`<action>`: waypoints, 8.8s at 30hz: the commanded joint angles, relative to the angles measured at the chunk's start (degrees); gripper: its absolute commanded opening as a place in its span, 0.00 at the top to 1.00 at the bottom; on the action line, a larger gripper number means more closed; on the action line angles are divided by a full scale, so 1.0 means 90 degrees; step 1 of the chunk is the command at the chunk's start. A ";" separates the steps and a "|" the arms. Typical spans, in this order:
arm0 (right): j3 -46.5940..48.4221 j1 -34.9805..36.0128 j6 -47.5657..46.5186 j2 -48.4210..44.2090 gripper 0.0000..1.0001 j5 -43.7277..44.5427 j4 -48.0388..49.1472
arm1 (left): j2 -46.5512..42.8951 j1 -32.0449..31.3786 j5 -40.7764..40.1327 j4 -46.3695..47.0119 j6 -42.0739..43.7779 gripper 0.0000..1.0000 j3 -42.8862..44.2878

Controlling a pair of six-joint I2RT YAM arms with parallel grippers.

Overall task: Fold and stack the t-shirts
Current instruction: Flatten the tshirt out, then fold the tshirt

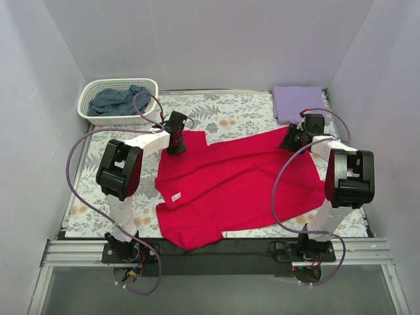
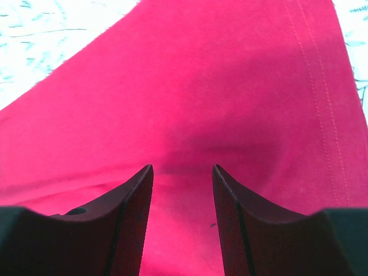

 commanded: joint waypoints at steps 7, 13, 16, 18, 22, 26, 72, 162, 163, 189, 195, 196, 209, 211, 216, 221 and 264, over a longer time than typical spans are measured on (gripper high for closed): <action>0.0434 -0.0112 0.0145 0.0723 0.55 0.0457 -0.0039 | 0.0984 0.0319 -0.0383 0.0126 0.0307 0.74 0.0758; 0.0814 -0.0142 0.0223 0.1144 0.55 0.0447 -0.0059 | 0.1765 0.0554 -0.0335 0.0126 0.0512 0.74 0.1724; 0.0951 -0.0152 0.0194 0.1183 0.55 0.0476 -0.0059 | 0.2087 0.0671 -0.0257 0.0107 0.0600 0.73 0.2133; 0.1010 -0.0152 0.0184 0.1212 0.55 0.0496 -0.0059 | 0.2215 0.0710 -0.0198 0.0117 0.0619 0.72 0.2330; 0.1186 -0.0152 0.0028 0.1174 0.54 0.0350 -0.0068 | 0.2528 0.0750 -0.0023 0.0165 0.0726 0.70 0.2770; 0.1225 -0.0152 -0.0089 0.0784 0.52 0.0203 -0.0146 | 0.2422 0.0750 -0.0032 0.0175 0.0805 0.64 0.3063; -0.2731 0.2573 0.0174 -0.2568 0.44 0.1490 -0.1651 | -0.3011 -0.0218 0.0261 0.0009 -0.1422 0.48 -0.3793; 0.1440 0.7925 -0.3156 0.0588 0.74 -0.3256 -0.1845 | -0.7794 0.0447 -0.1926 -0.0098 -0.0504 0.27 -0.4359; 0.1430 0.7925 -0.3156 0.0510 0.74 -0.3090 -0.1855 | -0.7794 0.0447 -0.1926 -0.0098 -0.0513 0.28 -0.4349; 0.1616 0.7231 -0.1847 0.0930 0.70 0.0000 -0.1367 | -0.7775 0.0447 -0.1917 -0.0108 -0.0465 0.28 -0.4359; 0.1323 0.7221 -0.1916 0.0705 0.71 -0.0597 -0.1416 | -0.7745 0.0447 -0.1897 -0.0098 -0.0455 0.28 -0.4339; 0.1294 0.7221 -0.1906 0.0666 0.71 -0.0646 -0.1464 | -0.7745 0.0447 -0.1887 -0.0098 -0.0445 0.28 -0.4349; 0.0825 0.7231 -0.1935 -0.0174 0.71 -0.1213 -0.2031 | -0.7667 0.0447 -0.1839 -0.0049 -0.0416 0.28 -0.4349; 0.0650 0.7231 -0.1925 -0.0252 0.71 -0.1388 -0.2070 | -0.7657 0.0447 -0.1829 -0.0049 -0.0416 0.28 -0.4349; 0.0094 0.7241 -0.1925 -0.0301 0.72 -0.1505 -0.2100 | -0.7687 0.0447 -0.1809 -0.0040 -0.0416 0.28 -0.4349; -0.0259 0.7270 -0.1828 -0.0593 0.72 -0.1623 -0.2119 | -0.7628 0.0447 -0.1751 -0.0020 -0.0387 0.28 -0.4349; -0.2242 0.1362 0.0672 -0.5154 0.18 0.1863 -0.2393 | -0.4308 0.0154 0.0144 -0.1856 -0.2359 0.53 -0.4183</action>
